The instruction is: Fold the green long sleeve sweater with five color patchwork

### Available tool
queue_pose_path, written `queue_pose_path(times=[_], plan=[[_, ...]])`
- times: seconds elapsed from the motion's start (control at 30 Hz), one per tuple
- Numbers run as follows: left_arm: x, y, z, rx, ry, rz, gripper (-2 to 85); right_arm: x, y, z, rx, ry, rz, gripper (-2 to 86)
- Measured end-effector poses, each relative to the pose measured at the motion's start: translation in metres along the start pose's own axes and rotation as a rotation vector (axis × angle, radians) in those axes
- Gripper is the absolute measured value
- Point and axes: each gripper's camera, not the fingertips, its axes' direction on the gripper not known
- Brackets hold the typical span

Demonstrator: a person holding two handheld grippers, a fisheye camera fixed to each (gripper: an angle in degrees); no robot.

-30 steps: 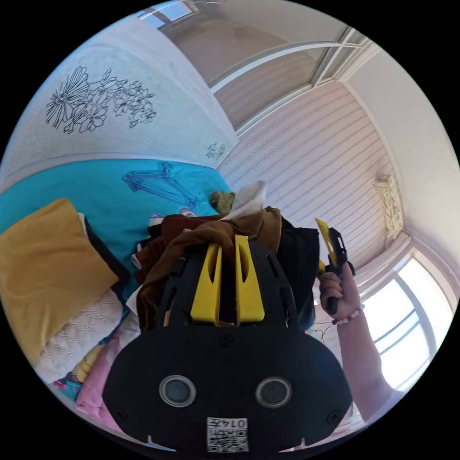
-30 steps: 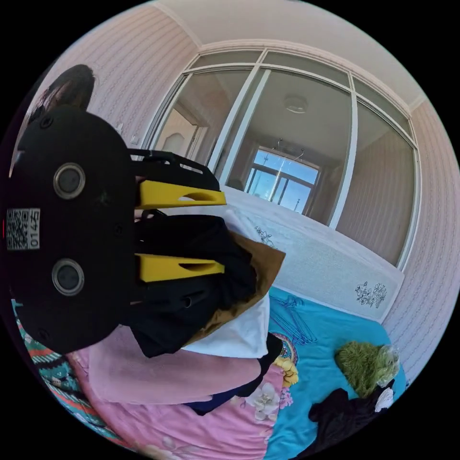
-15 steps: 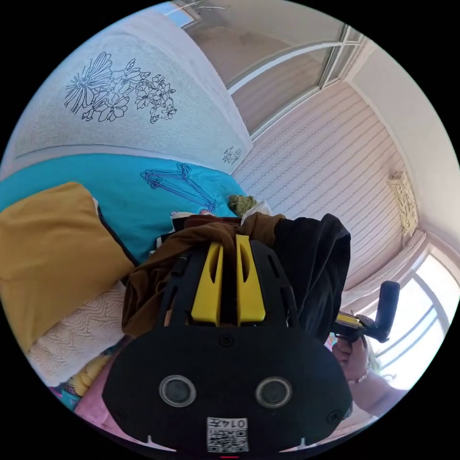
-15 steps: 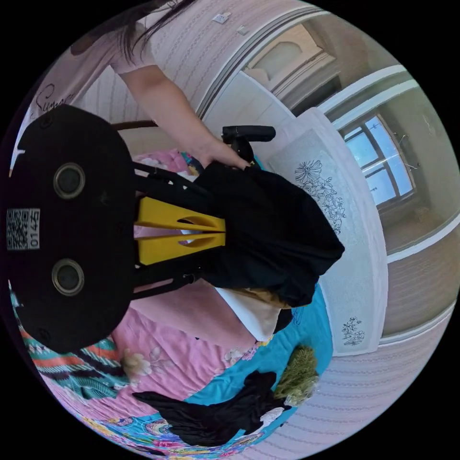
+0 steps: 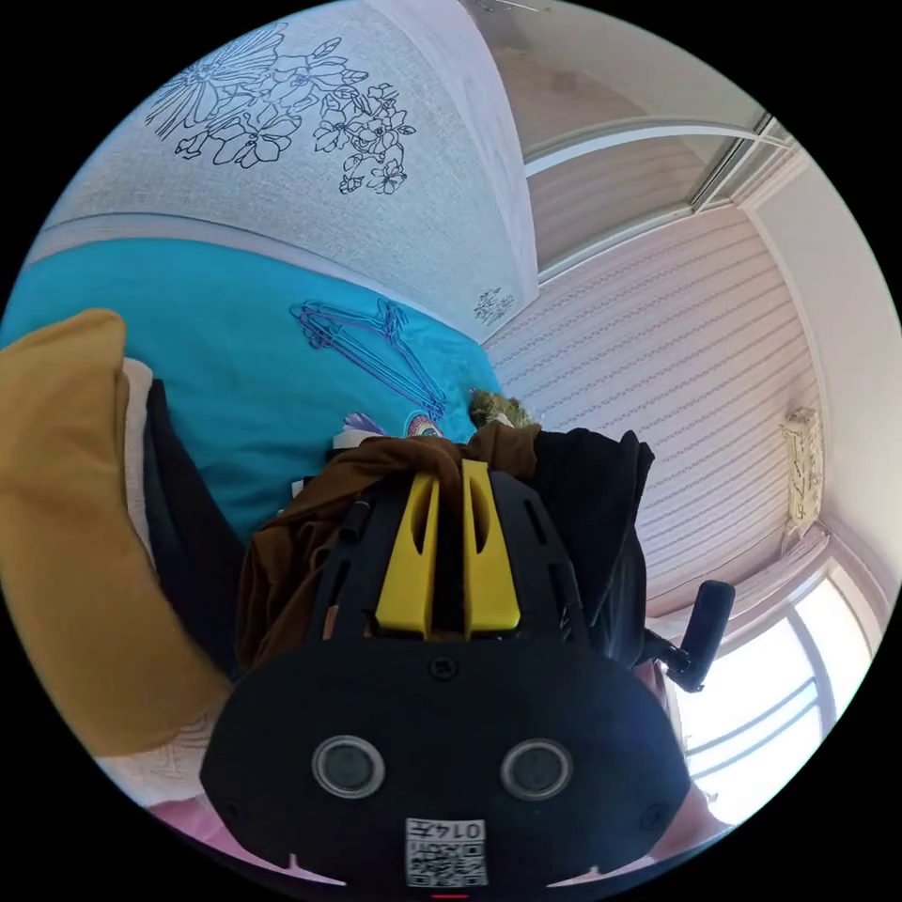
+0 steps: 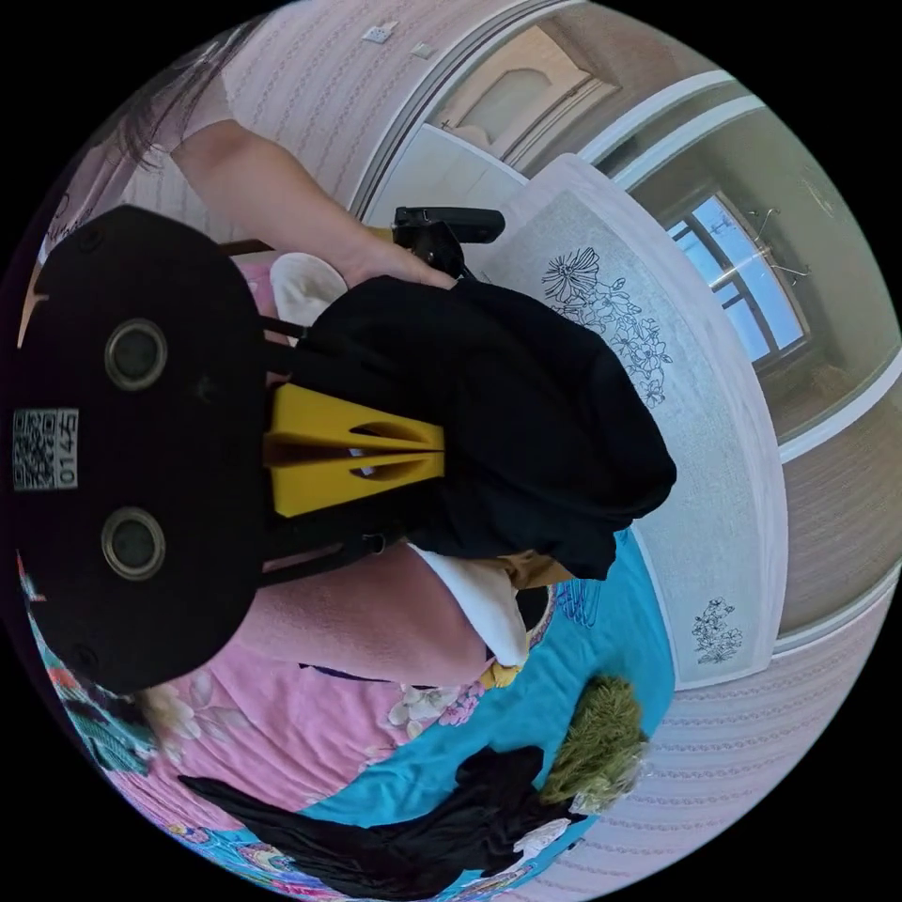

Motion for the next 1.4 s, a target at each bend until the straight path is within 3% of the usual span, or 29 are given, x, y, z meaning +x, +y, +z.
queue_pose_path(times=[0.17,0.3,0.4,0.6,0.87,1.1,1.23,1.4], plan=[[0.023,0.059,-0.035,0.123,0.031,0.207,4.2,0.008,0.058,-0.019,0.157,-0.15,0.098,-0.9],[0.017,0.055,-0.066,0.071,0.179,0.078,4.6,0.009,0.051,-0.037,0.083,-0.226,0.22,-0.8],[0.005,0.061,-0.112,0.049,0.325,-0.008,4.4,-0.008,0.025,-0.049,-0.027,-0.157,0.204,-0.6],[-0.005,0.124,-0.256,0.227,0.17,0.157,-0.5,-0.046,-0.002,-0.059,-0.157,0.02,0.144,-0.4],[-0.017,0.274,-0.34,0.075,-0.002,0.219,-0.9,-0.069,-0.008,-0.1,-0.269,0.126,0.104,-0.2],[0.012,0.35,-0.29,-0.071,-0.06,0.363,0.1,-0.086,0.045,-0.129,-0.192,0.127,0.096,1.1],[0.055,0.335,-0.188,-0.052,-0.017,0.469,4.8,-0.078,0.057,-0.082,-0.257,0.131,0.116,1.3],[0.077,0.307,-0.044,-0.179,-0.276,0.616,3.8,-0.064,0.046,-0.051,-0.197,0.172,0.132,0.4]])
